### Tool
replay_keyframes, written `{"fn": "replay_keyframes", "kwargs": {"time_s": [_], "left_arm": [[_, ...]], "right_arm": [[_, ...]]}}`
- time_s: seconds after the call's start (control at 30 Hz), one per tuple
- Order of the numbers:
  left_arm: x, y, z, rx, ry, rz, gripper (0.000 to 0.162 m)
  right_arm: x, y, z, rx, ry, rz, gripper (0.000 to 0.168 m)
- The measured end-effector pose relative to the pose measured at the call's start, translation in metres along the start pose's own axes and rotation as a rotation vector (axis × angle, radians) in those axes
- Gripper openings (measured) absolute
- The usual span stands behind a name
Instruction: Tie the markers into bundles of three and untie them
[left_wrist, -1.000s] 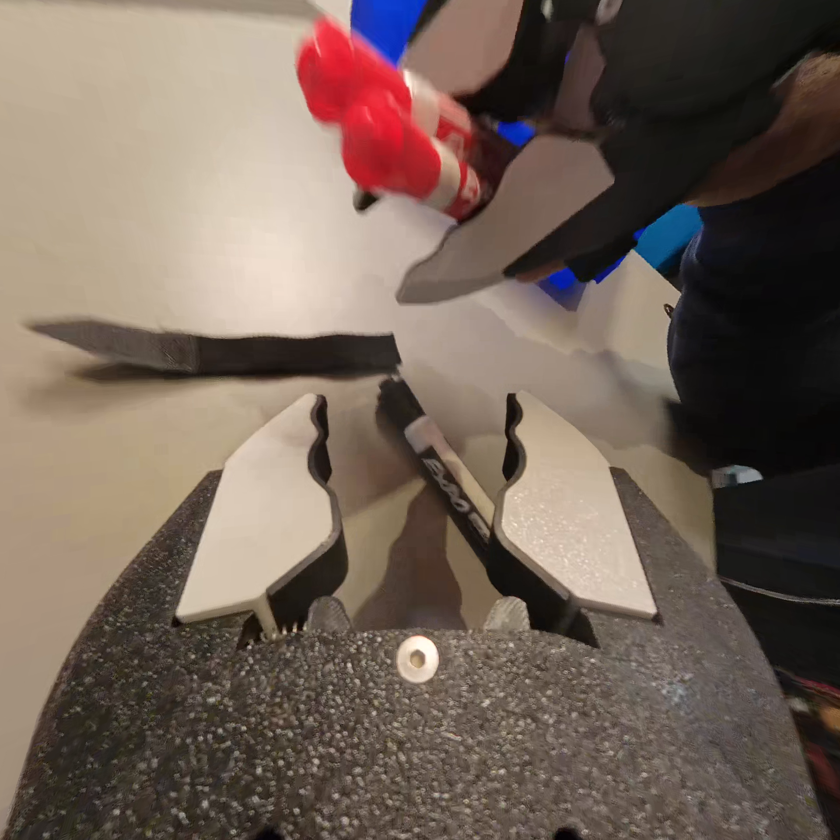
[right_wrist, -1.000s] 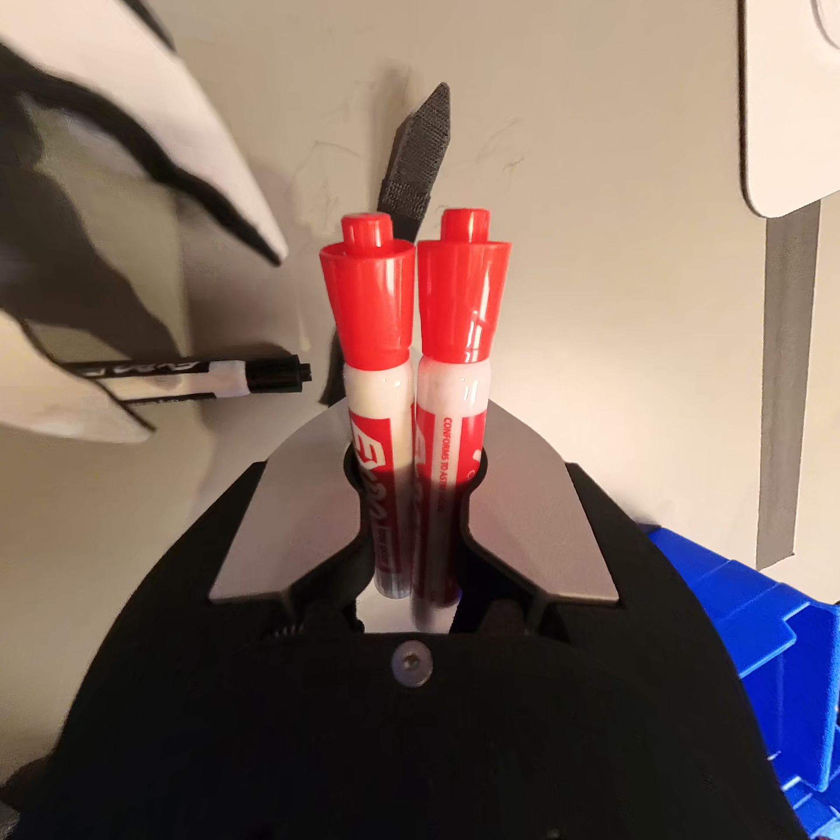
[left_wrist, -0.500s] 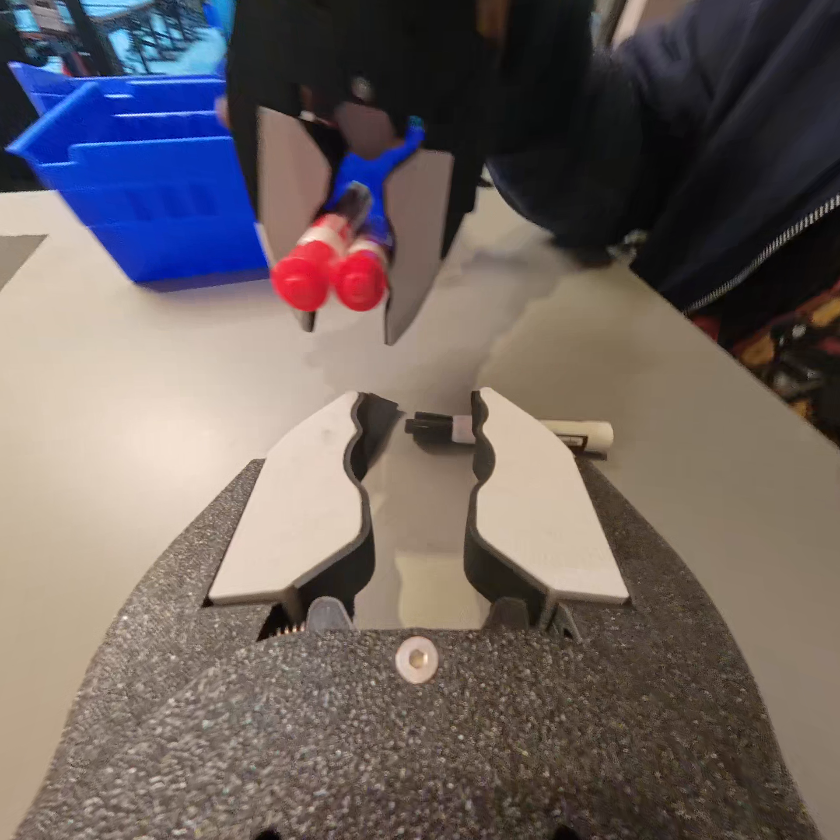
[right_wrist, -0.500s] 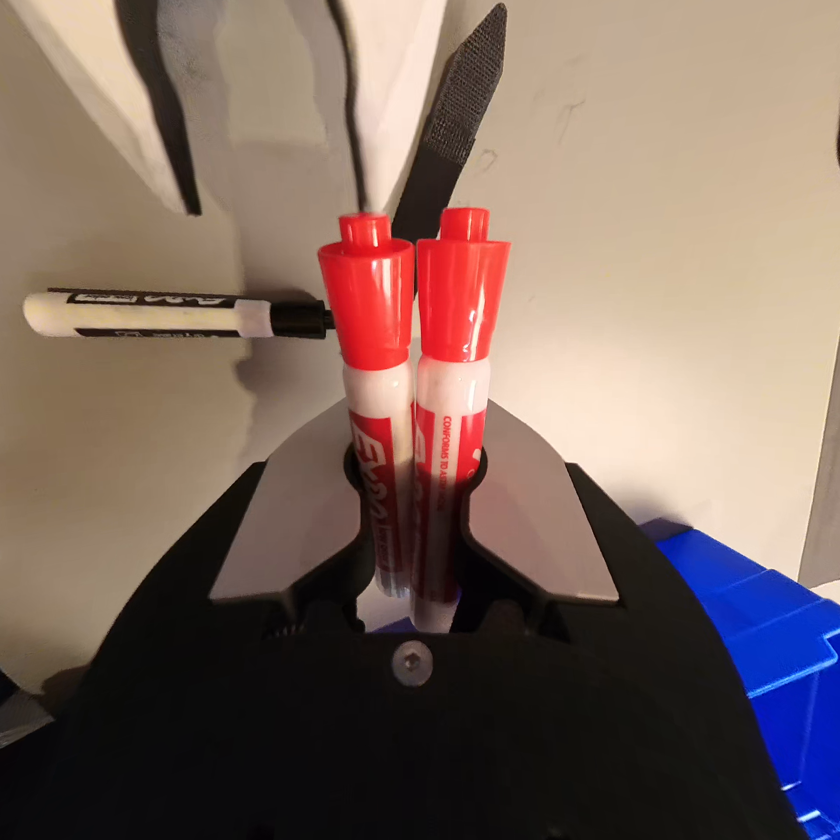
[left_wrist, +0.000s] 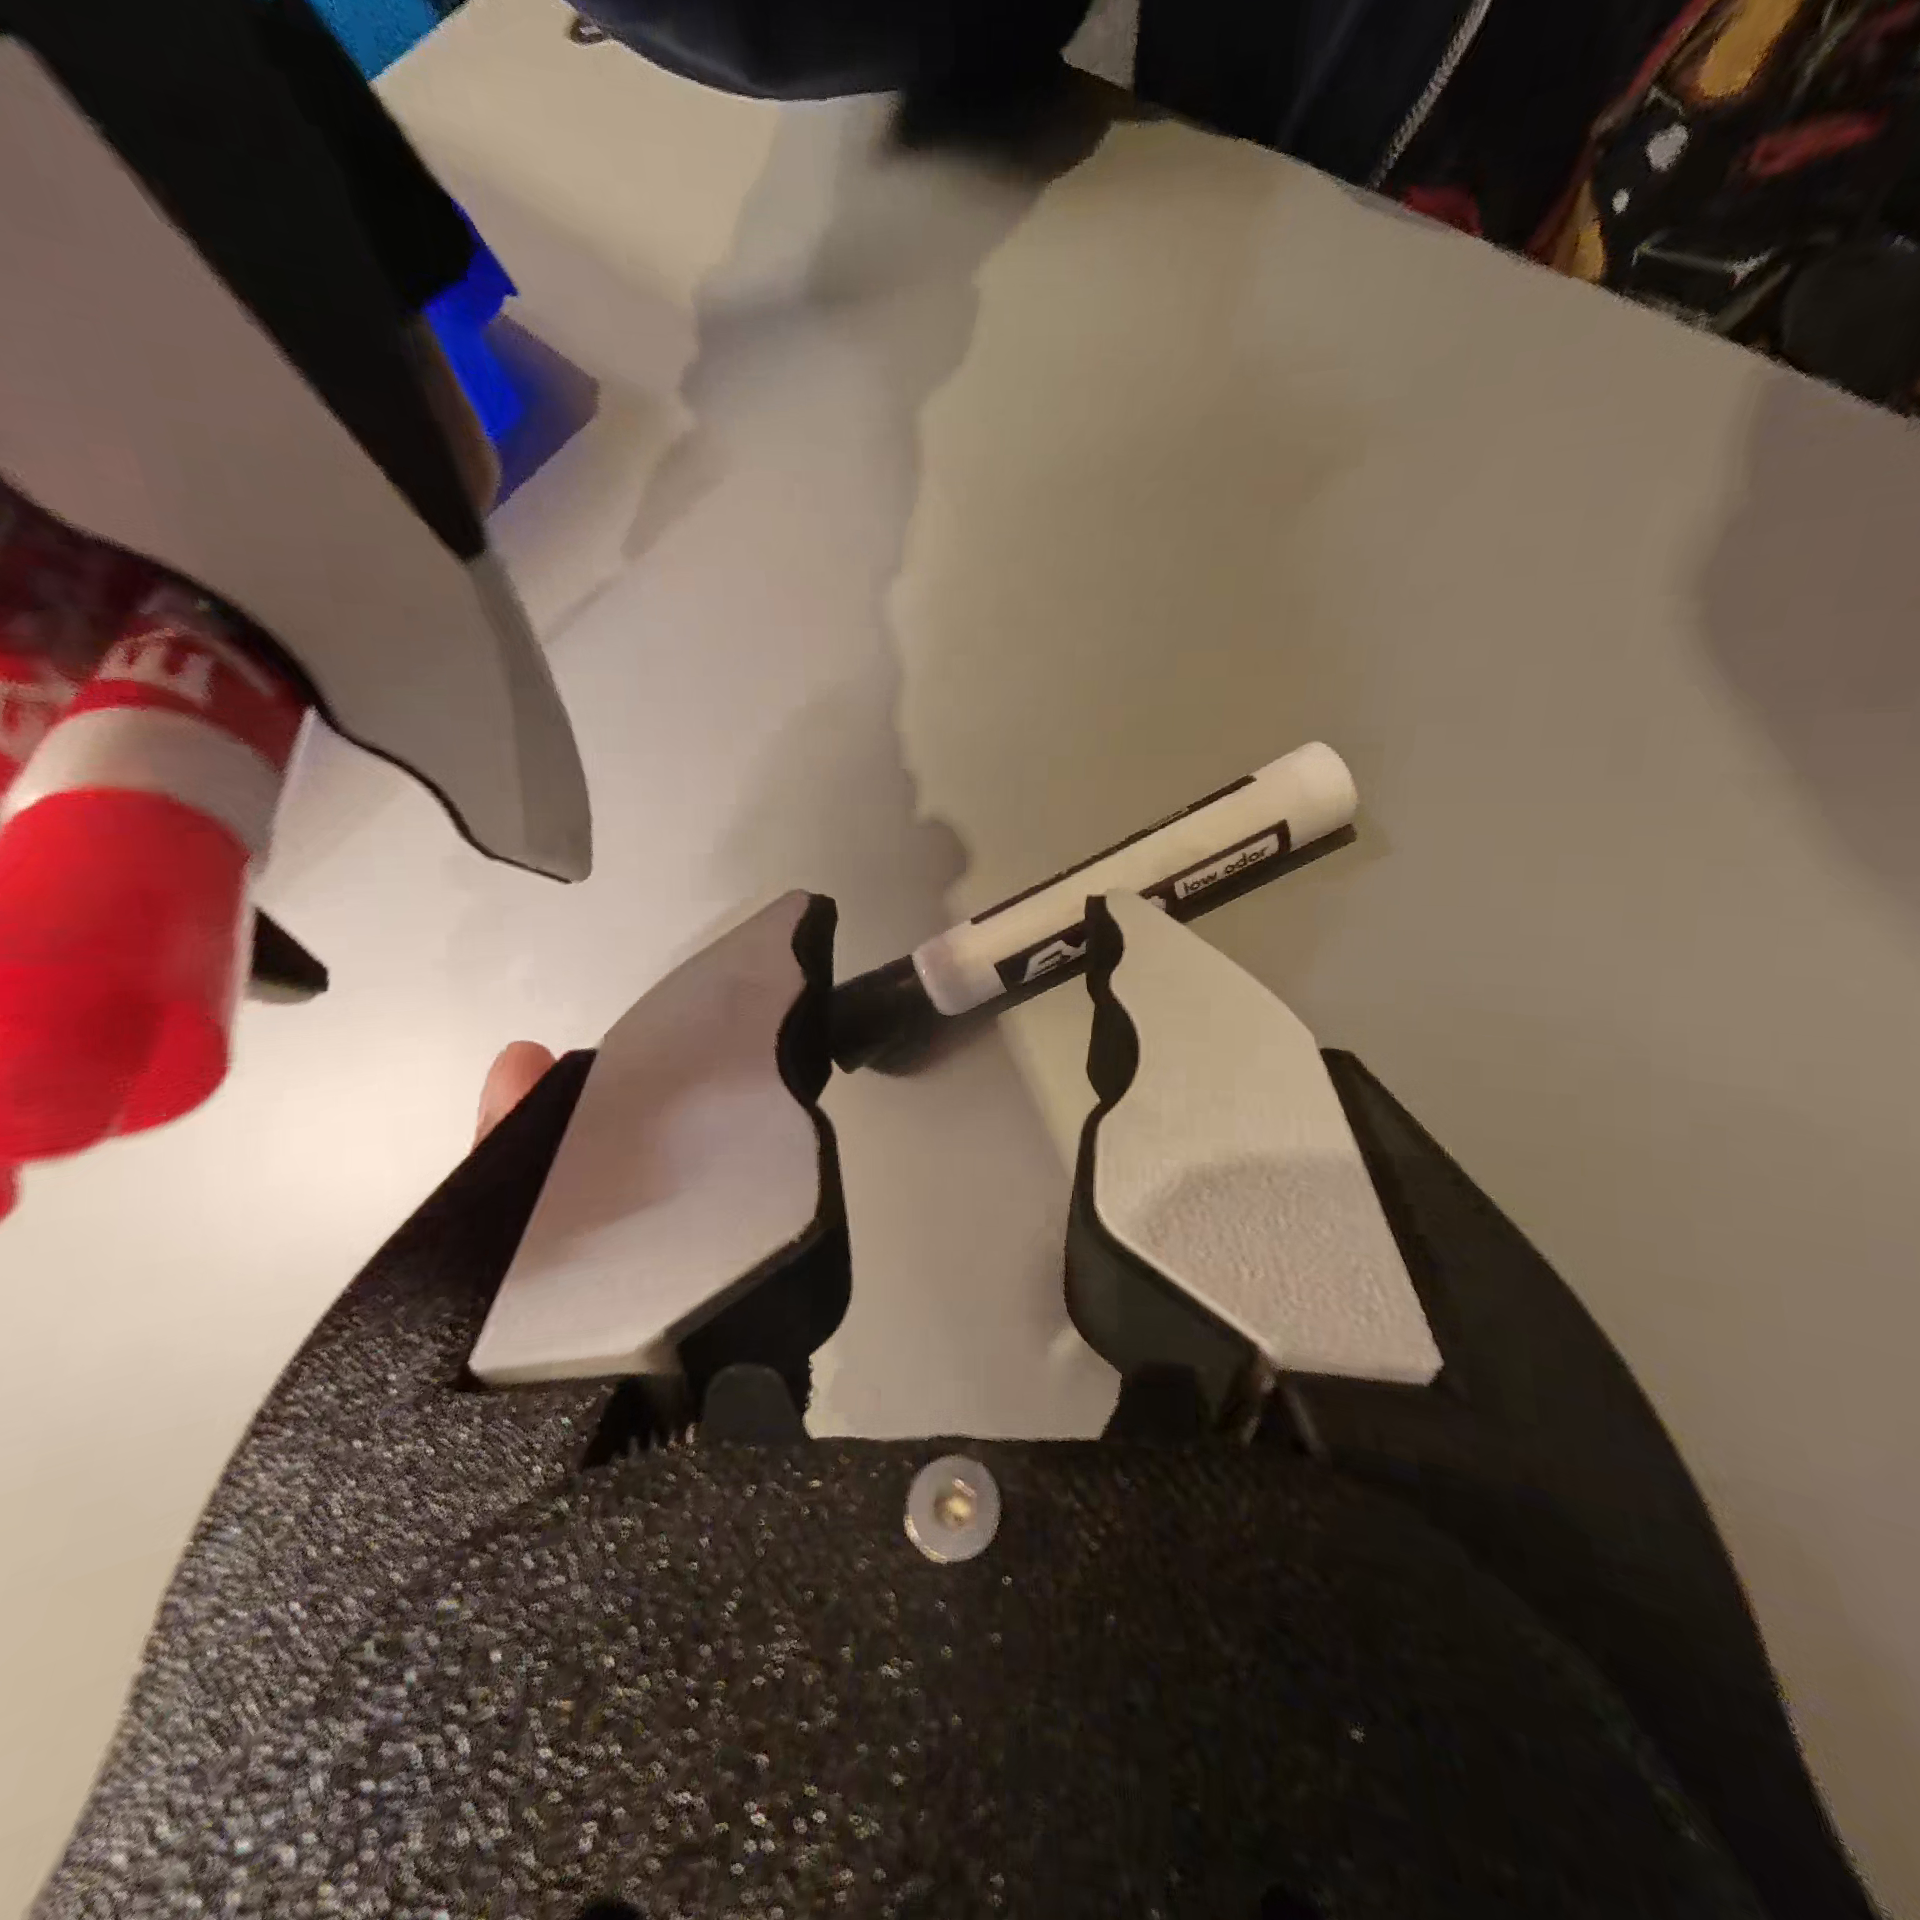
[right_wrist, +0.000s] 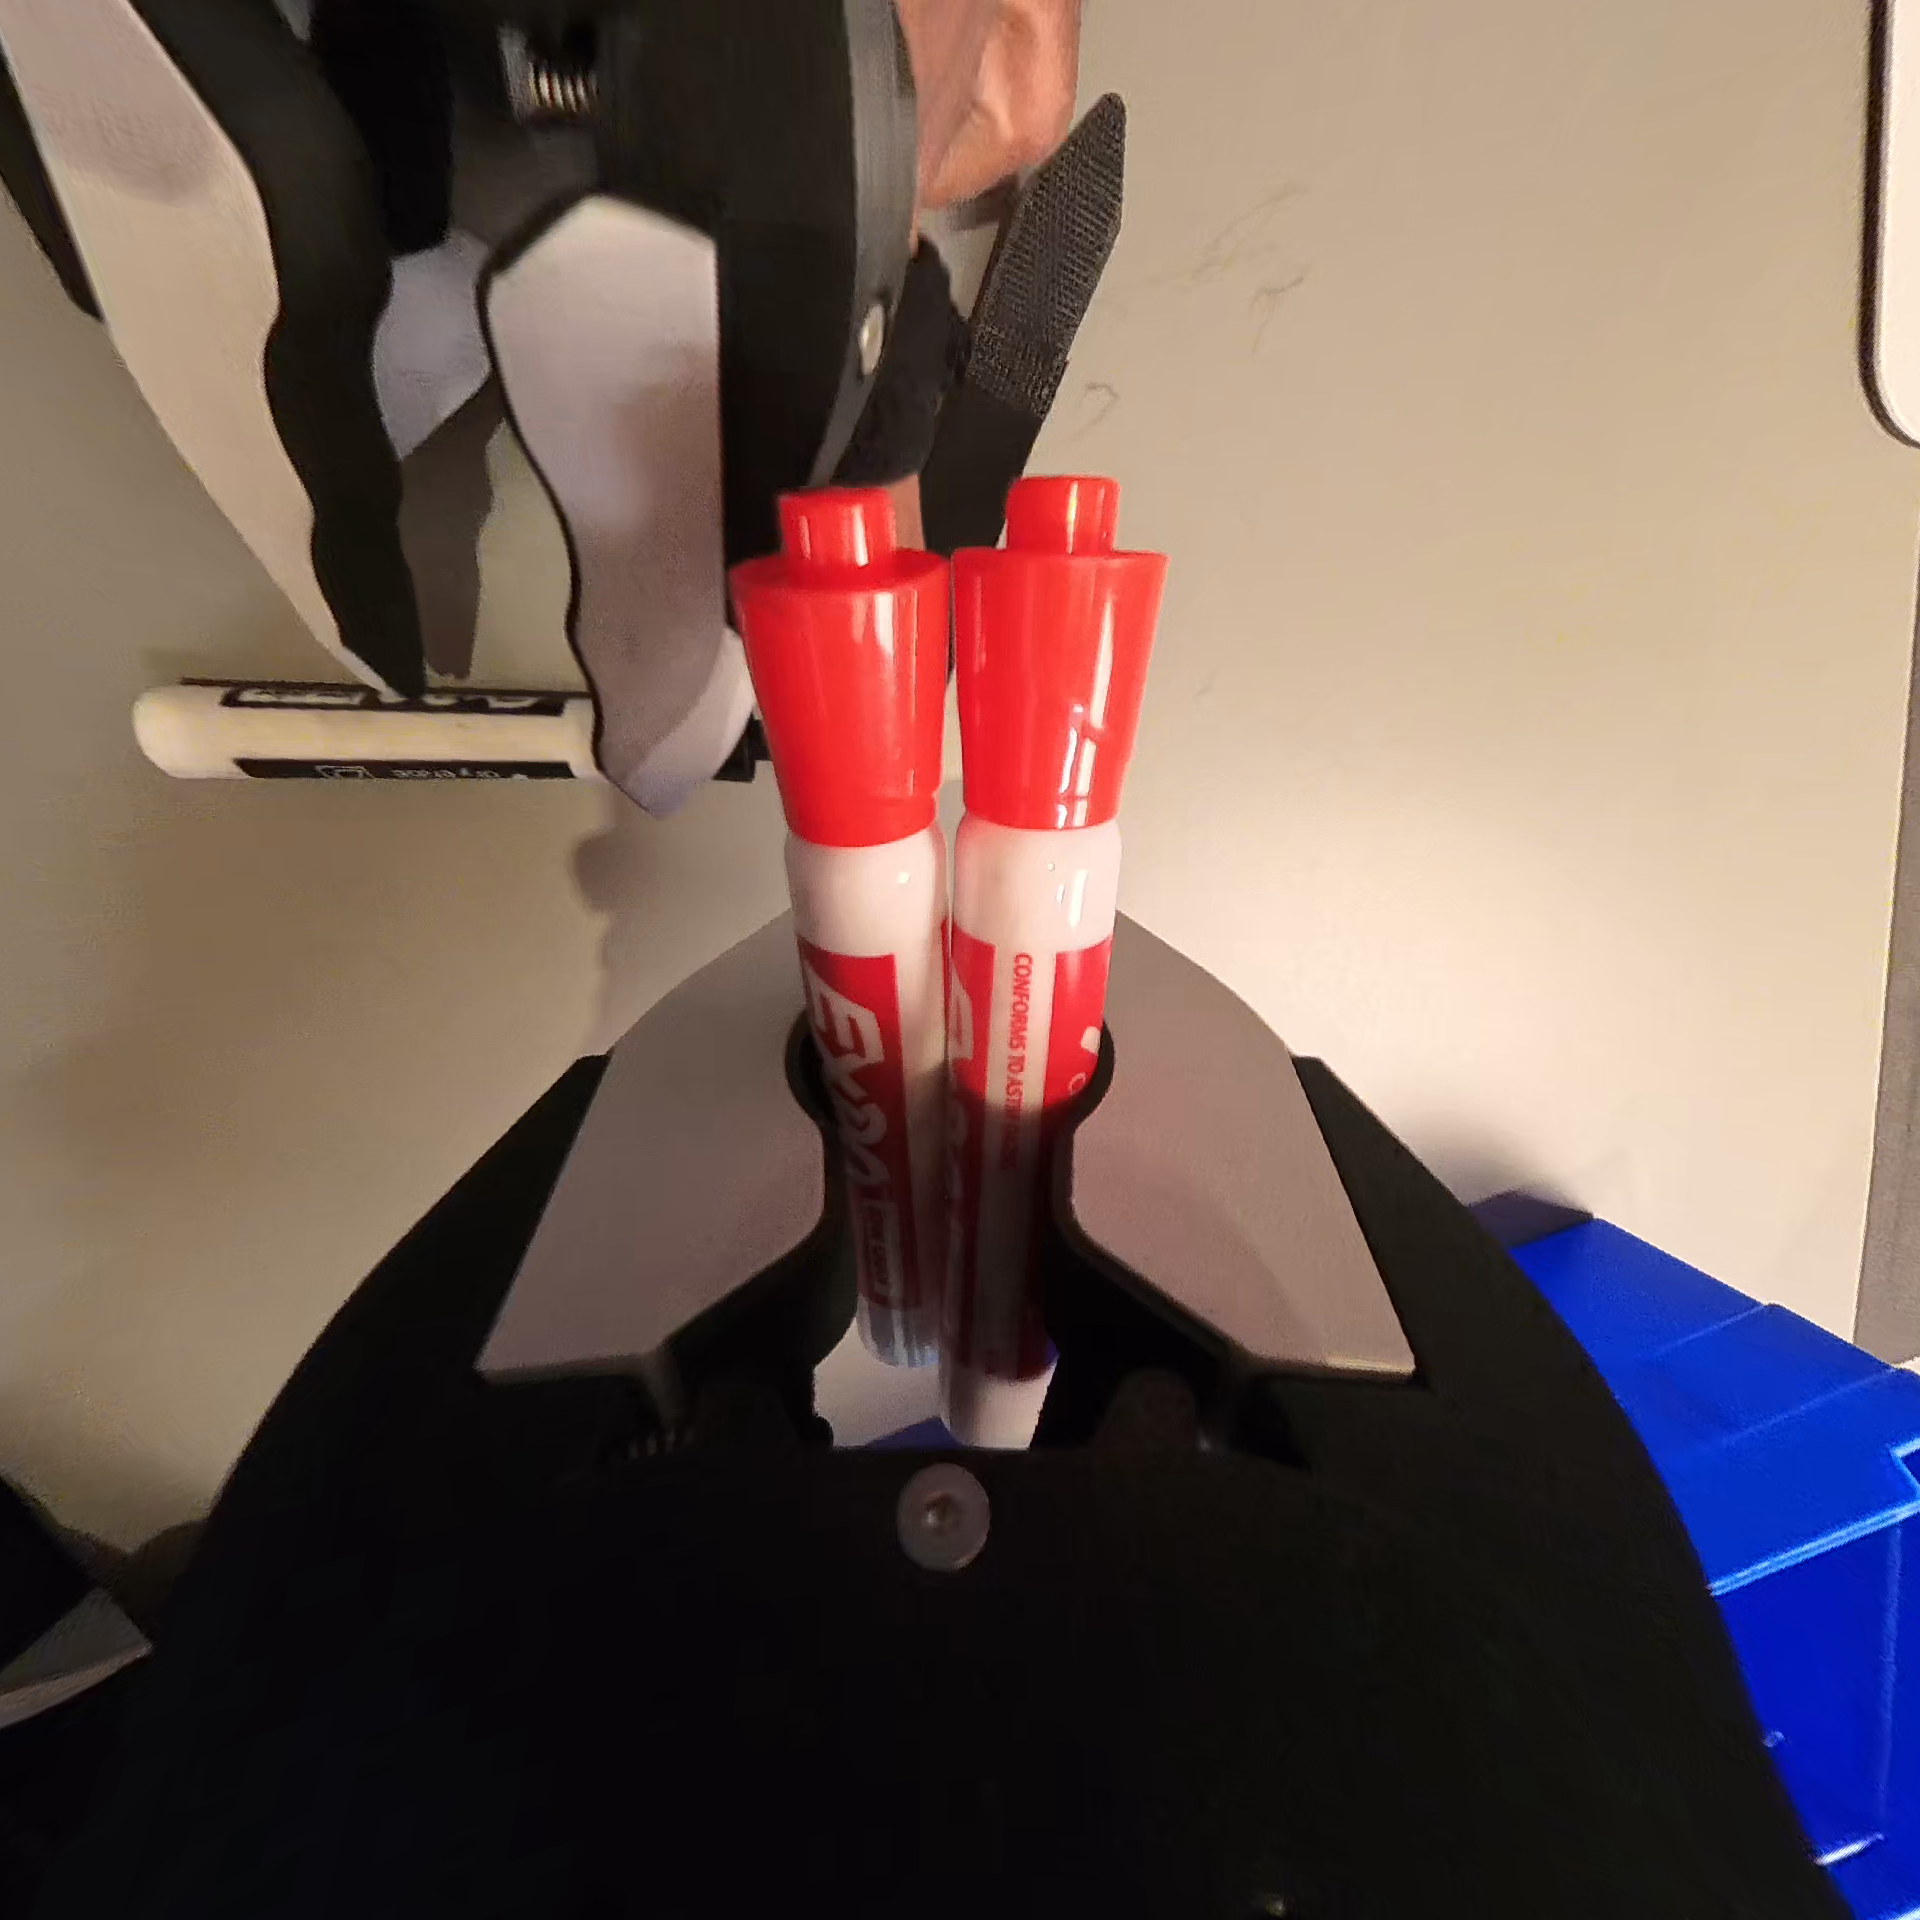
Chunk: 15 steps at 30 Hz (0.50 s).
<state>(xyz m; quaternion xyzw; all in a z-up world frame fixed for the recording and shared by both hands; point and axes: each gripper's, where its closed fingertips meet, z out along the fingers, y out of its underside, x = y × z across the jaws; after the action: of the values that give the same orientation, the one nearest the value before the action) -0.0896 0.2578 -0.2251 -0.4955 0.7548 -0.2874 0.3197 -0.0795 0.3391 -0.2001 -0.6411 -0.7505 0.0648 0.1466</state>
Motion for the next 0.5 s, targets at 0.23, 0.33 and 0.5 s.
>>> {"fn": "replay_keyframes", "kwargs": {"time_s": [0.23, 0.33, 0.5], "left_arm": [[0.011, 0.018, 0.013, -0.118, 0.084, 0.025, 0.04], [0.019, 0.021, 0.014, -0.147, 0.087, -0.012, 0.03], [0.014, 0.023, 0.008, -0.146, -0.103, -0.104, 0.044]], "right_arm": [[-0.005, -0.003, 0.0, 0.006, -0.007, -0.012, 0.04], [-0.006, -0.005, -0.002, 0.011, -0.003, -0.019, 0.041], [-0.009, -0.007, -0.004, 0.016, 0.006, -0.031, 0.041]]}}
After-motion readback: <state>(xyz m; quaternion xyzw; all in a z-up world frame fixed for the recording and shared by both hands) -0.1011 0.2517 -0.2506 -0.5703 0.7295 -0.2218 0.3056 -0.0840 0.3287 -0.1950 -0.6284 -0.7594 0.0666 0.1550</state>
